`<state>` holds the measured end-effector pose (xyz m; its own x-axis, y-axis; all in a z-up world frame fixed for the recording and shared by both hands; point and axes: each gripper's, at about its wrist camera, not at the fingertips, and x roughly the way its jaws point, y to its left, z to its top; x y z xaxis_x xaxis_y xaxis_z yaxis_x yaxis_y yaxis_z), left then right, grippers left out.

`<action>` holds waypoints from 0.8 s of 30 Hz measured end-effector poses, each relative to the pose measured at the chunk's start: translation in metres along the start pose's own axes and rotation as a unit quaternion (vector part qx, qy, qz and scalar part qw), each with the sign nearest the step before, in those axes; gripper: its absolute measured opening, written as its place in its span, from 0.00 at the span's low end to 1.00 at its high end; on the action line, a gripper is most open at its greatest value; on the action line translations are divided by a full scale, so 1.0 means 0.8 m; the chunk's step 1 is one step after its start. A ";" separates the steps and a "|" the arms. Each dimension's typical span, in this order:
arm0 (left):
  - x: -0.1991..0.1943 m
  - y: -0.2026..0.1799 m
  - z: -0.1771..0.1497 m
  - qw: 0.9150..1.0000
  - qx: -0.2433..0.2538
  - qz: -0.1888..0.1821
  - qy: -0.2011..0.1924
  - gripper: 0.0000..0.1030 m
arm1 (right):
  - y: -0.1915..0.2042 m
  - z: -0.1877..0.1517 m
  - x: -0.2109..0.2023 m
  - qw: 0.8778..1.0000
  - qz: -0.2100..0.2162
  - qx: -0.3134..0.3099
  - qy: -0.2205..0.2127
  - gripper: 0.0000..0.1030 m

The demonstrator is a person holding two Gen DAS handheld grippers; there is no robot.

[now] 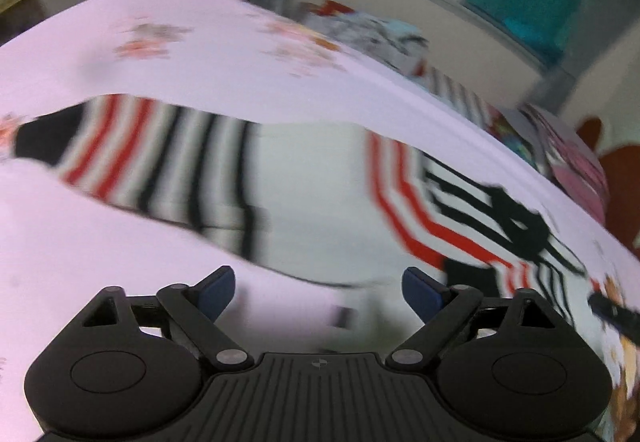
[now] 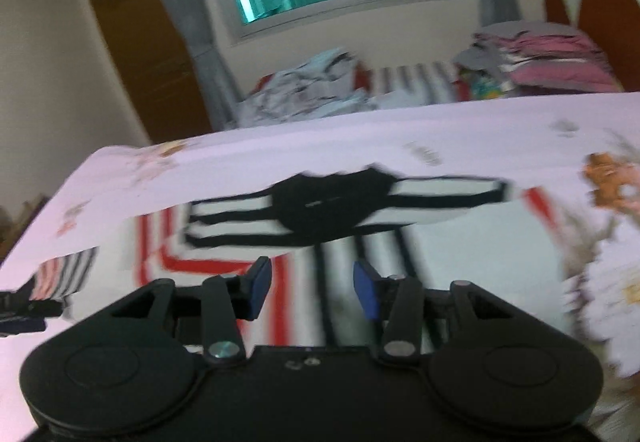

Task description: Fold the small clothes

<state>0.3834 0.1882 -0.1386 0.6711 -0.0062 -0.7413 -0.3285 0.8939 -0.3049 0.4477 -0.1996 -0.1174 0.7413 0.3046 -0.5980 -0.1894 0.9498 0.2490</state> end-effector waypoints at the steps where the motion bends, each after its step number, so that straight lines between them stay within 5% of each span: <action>1: -0.001 0.022 0.005 1.000 -0.014 0.009 -0.004 0.93 | 0.016 -0.003 0.004 1.000 0.004 -0.003 0.004 0.43; 11: 0.018 0.207 0.041 0.986 -0.153 0.052 -0.036 0.93 | 0.127 -0.027 0.049 0.999 0.010 -0.038 0.029 0.43; 18: 0.052 0.259 0.063 0.980 -0.182 0.017 -0.074 0.92 | 0.156 -0.035 0.083 0.999 -0.016 -0.036 0.037 0.43; 24: 0.073 0.266 0.081 0.979 -0.178 0.009 -0.096 0.66 | 0.158 -0.041 0.103 0.998 -0.041 -0.023 0.045 0.43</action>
<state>0.3959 0.4067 -0.2082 0.7650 0.1224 -0.6322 -0.5286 0.6801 -0.5079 0.4636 -0.0522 -0.1606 0.6948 0.2285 -0.6819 -0.1606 0.9735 0.1626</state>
